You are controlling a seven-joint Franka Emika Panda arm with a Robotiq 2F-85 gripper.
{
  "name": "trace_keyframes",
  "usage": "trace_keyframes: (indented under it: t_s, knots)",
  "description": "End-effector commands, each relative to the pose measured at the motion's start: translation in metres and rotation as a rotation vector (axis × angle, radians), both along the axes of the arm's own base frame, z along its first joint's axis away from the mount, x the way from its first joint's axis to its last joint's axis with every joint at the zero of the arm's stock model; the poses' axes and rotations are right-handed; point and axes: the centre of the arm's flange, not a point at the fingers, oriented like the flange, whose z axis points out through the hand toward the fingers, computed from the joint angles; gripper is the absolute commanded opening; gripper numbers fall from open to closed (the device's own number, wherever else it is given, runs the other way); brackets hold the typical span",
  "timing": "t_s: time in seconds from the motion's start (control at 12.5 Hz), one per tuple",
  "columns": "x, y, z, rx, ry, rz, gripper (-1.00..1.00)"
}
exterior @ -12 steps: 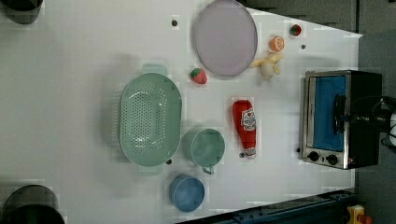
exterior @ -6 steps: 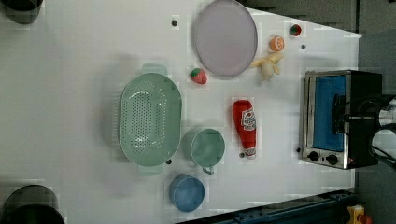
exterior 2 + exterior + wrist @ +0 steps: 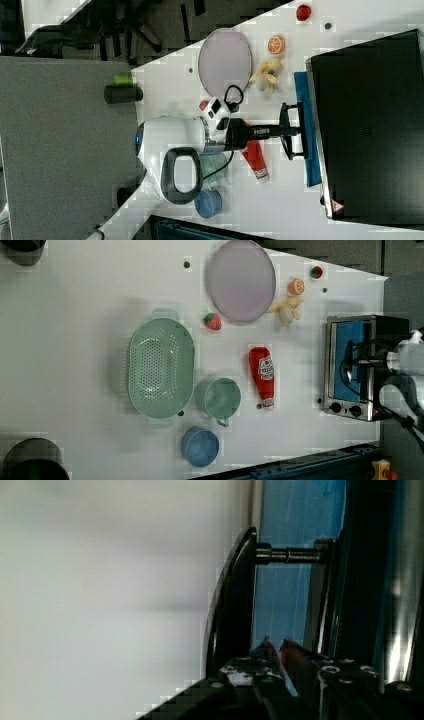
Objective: Flap open oven.
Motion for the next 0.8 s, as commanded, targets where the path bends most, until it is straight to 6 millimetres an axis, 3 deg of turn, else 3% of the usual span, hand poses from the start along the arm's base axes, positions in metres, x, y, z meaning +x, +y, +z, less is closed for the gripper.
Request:
trace_keyframes:
  t_s: [0.08, 0.48, 0.8]
  knots:
    - [0.006, 0.060, -0.039, -0.057, 0.019, -0.004, -0.65]
    - [0.003, 0.121, -0.102, -0.208, -0.016, -0.052, -0.65]
    - [-0.002, 0.150, -0.147, -0.286, -0.044, -0.082, -0.65]
